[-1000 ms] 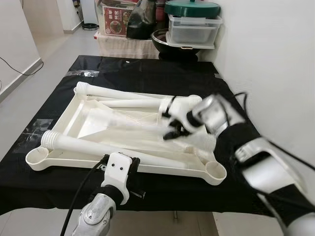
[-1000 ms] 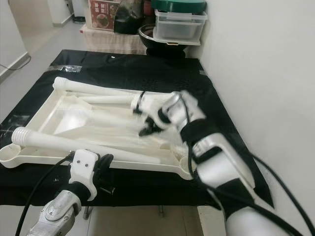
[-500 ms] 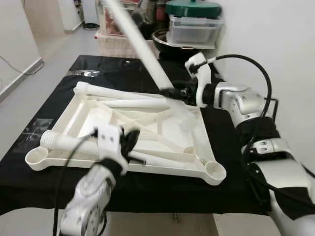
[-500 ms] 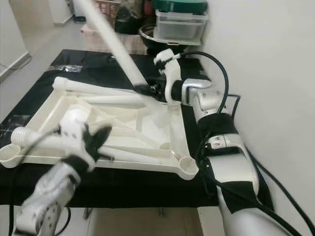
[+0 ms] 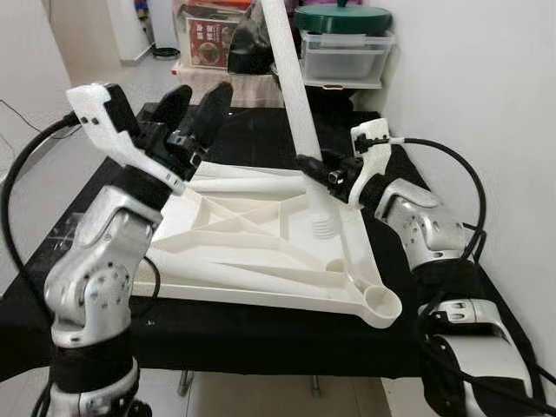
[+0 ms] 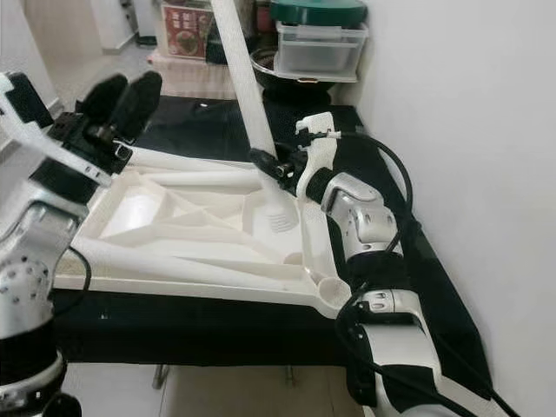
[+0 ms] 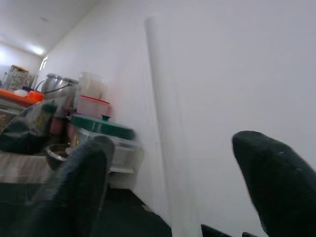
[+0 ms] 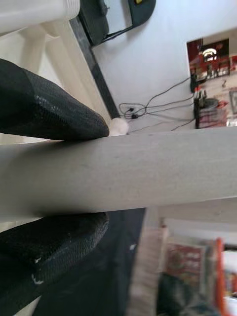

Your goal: Building children table

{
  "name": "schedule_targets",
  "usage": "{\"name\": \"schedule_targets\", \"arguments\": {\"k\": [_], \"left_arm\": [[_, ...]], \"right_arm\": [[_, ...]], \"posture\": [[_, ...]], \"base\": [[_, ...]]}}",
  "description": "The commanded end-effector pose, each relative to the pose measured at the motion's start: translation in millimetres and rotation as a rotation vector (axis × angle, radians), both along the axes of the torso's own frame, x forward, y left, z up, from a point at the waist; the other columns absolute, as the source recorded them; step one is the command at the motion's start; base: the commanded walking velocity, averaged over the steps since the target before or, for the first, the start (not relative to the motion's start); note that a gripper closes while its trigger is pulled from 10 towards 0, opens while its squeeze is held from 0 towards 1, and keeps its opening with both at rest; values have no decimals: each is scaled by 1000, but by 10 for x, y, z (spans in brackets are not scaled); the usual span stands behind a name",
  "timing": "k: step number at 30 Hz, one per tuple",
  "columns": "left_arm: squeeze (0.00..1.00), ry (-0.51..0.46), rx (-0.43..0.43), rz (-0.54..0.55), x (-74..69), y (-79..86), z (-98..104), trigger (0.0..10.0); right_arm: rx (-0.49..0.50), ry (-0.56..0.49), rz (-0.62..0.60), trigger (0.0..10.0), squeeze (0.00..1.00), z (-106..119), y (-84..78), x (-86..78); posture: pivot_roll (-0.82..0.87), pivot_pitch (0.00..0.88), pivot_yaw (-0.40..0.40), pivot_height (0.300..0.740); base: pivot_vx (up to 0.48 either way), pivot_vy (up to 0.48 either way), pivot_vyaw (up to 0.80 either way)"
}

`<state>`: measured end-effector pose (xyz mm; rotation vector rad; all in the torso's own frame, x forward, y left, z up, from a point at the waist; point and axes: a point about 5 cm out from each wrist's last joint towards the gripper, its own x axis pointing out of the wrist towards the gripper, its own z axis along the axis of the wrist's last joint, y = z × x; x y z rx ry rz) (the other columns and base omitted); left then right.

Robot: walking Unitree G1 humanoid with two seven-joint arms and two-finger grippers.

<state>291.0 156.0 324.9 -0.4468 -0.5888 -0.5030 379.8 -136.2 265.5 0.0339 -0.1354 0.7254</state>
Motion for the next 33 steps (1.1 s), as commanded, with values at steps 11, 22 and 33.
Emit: {"name": "schedule_targets", "arguments": {"k": [11,22,33], "left_arm": [[169,83,-60,39,321,116,231,10000],[0,62,-18,-17,399,-12,339,10000],[0,42,19,-63,444,-158,393,0]], "right_arm": [[-86,-128,123,10000,0,-48,268,-240],[-131,-168,233,10000,0,-51,441,-407],[-170,-180,305,10000,0,-100,589,-526]], "posture": [[-46,0,-22,740],[-57,0,-10,740],[-59,0,-9,740]], "base": [[0,0,0],[0,0,0],[0,0,0]]}}
